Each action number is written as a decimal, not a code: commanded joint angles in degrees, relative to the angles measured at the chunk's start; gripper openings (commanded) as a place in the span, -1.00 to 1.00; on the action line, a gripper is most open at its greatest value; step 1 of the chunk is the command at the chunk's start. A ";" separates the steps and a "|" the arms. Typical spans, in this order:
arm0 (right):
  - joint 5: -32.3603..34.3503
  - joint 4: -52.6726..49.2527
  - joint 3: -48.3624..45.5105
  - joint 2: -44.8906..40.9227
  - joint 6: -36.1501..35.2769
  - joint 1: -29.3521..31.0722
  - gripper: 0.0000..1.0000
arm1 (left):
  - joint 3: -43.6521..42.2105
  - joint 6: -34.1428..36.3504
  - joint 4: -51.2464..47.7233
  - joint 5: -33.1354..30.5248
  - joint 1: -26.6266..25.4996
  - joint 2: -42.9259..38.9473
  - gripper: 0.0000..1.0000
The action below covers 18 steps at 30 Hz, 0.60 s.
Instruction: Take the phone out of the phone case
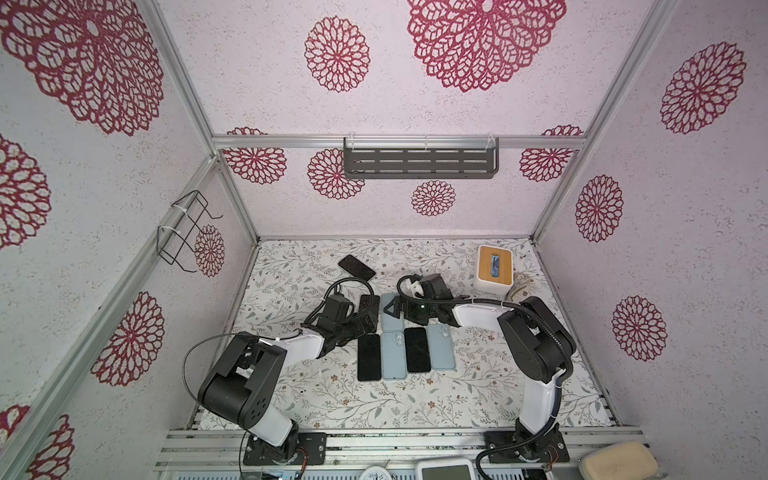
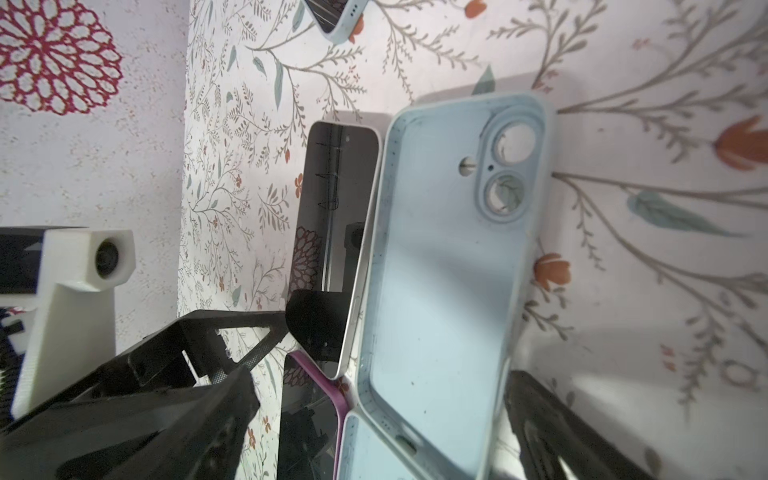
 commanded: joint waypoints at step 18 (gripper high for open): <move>2.03 -4.88 3.99 -4.27 -5.11 -1.37 0.98 | 4.22 5.32 -15.37 -10.56 2.31 -14.89 0.94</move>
